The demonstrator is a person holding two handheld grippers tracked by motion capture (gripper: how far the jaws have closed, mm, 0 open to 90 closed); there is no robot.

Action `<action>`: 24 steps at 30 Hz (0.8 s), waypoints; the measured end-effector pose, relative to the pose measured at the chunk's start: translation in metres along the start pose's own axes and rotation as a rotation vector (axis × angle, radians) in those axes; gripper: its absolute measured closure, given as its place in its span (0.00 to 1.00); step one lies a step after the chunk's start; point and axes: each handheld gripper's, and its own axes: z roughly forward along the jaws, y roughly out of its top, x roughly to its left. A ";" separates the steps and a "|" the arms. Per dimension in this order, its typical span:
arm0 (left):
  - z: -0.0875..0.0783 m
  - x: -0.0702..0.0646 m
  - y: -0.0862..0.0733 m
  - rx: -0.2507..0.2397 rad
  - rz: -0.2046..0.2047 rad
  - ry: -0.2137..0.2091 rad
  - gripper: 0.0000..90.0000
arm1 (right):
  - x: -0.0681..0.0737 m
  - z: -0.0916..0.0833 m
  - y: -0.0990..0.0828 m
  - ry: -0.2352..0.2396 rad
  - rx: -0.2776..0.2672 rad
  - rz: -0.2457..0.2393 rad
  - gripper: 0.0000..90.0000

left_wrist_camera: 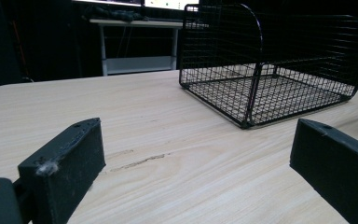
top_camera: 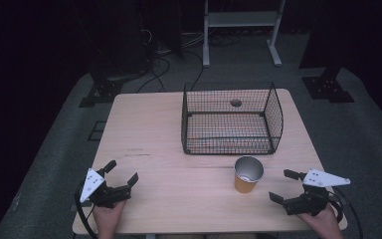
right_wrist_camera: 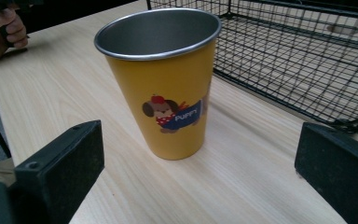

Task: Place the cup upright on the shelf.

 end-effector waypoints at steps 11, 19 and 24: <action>0.000 0.000 0.000 0.001 0.002 0.001 0.03 | 0.012 0.016 0.003 0.036 0.024 -0.028 0.01; 0.000 0.000 0.000 0.001 0.001 -0.002 0.03 | 0.018 0.027 0.009 0.043 0.032 -0.045 0.01; 0.000 0.000 0.000 0.002 0.004 -0.003 0.03 | 0.018 0.033 0.012 0.052 0.020 -0.040 0.01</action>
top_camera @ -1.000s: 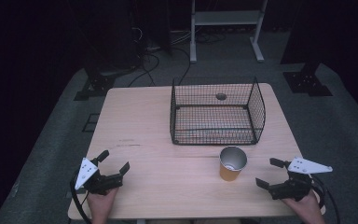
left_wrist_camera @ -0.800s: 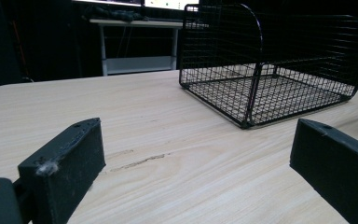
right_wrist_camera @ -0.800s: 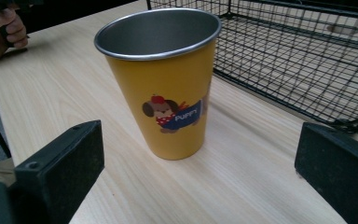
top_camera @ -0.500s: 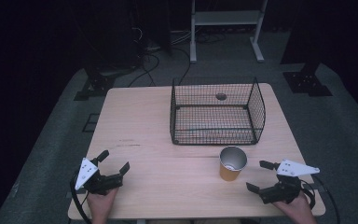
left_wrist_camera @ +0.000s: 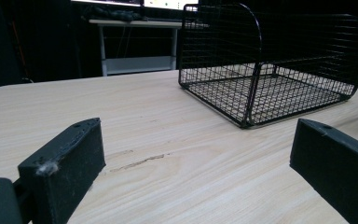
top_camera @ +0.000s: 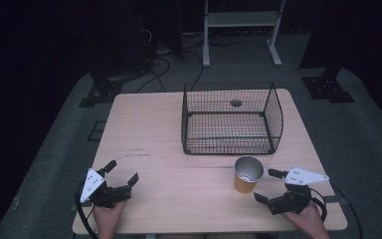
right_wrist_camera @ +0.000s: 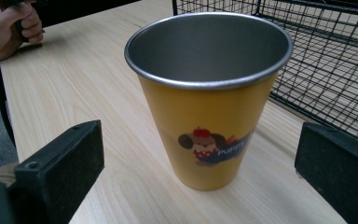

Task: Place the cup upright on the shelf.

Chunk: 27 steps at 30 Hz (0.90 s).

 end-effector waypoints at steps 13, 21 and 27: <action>0.000 0.000 0.000 -0.001 0.000 0.000 0.03 | 0.000 0.023 0.012 -0.028 0.012 -0.020 0.00; 0.000 0.000 0.000 -0.002 0.000 -0.001 0.03 | 0.001 0.037 0.022 -0.043 0.012 -0.036 0.00; 0.000 0.001 0.000 -0.004 -0.001 -0.001 0.03 | -0.001 0.042 0.027 -0.029 0.007 -0.027 0.11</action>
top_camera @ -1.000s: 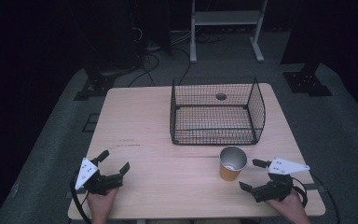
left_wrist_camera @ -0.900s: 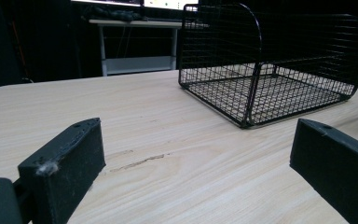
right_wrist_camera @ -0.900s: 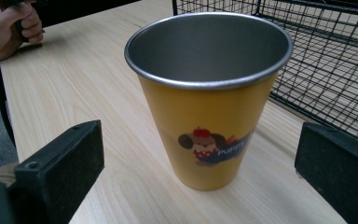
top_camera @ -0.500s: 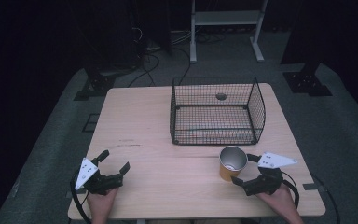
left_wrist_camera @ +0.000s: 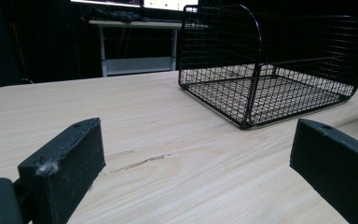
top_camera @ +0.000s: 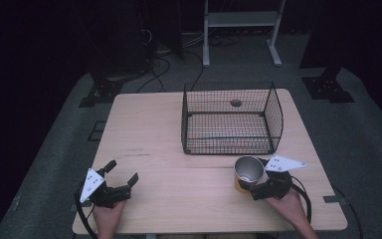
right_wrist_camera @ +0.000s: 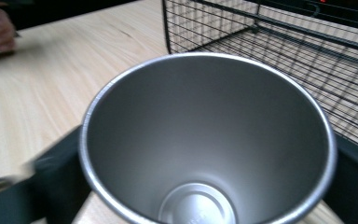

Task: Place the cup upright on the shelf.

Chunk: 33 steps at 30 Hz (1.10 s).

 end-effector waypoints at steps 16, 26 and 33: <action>0.000 0.000 0.000 0.001 0.003 0.001 0.03 | -0.006 -0.020 0.026 0.097 -0.016 0.037 0.14; 0.000 0.000 0.000 0.001 0.000 0.000 0.03 | -0.011 -0.033 0.074 0.154 -0.042 0.010 0.13; 0.000 0.000 0.000 0.001 -0.003 -0.001 0.03 | -0.024 -0.029 0.105 0.183 -0.052 0.015 0.13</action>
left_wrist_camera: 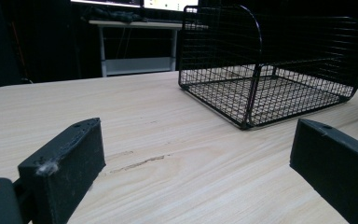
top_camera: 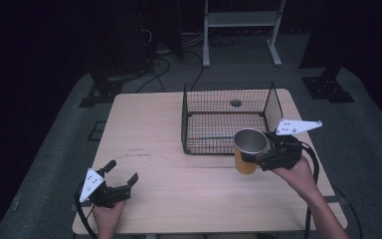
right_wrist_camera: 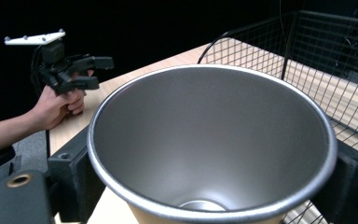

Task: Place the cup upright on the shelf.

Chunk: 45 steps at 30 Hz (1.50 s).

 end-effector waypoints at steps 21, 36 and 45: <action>0.000 0.001 0.000 -0.003 -0.004 -0.003 0.03 | -0.040 0.032 0.050 -0.015 0.046 0.006 0.13; 0.000 0.000 0.000 0.001 -0.004 -0.009 0.03 | -0.068 0.066 0.074 -0.041 0.084 0.004 0.13; 0.000 0.001 0.000 -0.001 -0.009 -0.011 0.03 | -0.085 0.086 0.082 -0.055 0.103 0.008 0.13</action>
